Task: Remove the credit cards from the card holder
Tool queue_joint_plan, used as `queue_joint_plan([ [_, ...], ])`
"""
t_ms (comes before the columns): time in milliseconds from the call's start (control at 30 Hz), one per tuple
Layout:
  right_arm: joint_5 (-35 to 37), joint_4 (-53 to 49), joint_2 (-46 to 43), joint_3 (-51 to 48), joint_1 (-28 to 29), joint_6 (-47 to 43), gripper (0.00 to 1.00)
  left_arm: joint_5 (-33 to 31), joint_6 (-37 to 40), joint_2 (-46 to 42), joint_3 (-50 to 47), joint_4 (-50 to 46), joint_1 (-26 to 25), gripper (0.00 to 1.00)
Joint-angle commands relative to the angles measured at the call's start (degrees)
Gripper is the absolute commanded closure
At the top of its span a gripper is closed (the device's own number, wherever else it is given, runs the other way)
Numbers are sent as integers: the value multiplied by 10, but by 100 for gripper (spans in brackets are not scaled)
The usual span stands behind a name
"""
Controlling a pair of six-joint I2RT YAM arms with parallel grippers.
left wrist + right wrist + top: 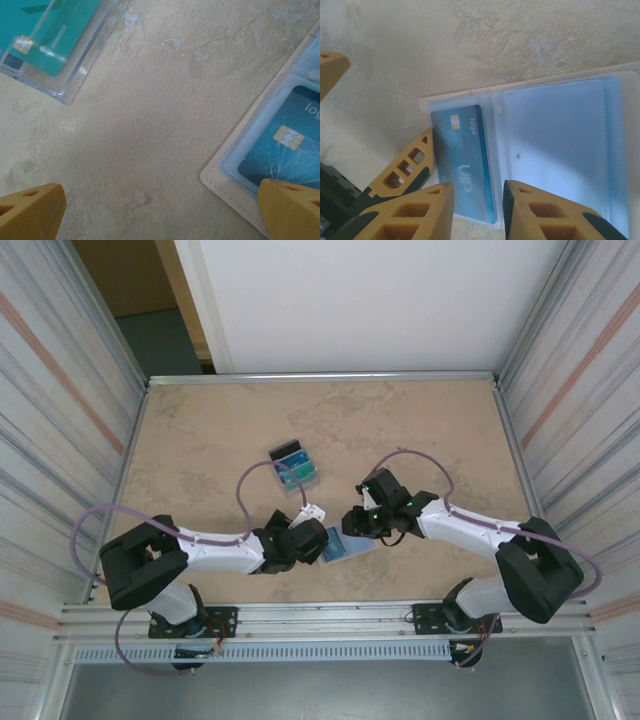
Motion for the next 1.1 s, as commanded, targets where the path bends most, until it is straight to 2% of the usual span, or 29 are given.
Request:
queue_joint_plan([
  [0,-35,24,24,-1,-7,14,72,-30,-17,19,12,5,7,1],
  [233,-69,52,64,-6,-19,22,77,-54,-13,32,15,8,10,1],
  [633,-108,93,93,-23,-44,19,86,-60,-2,35,13,12,10,1],
  [1067,-134,120,134,-17,-47,7,88,-52,6,42,16,10,10,1],
])
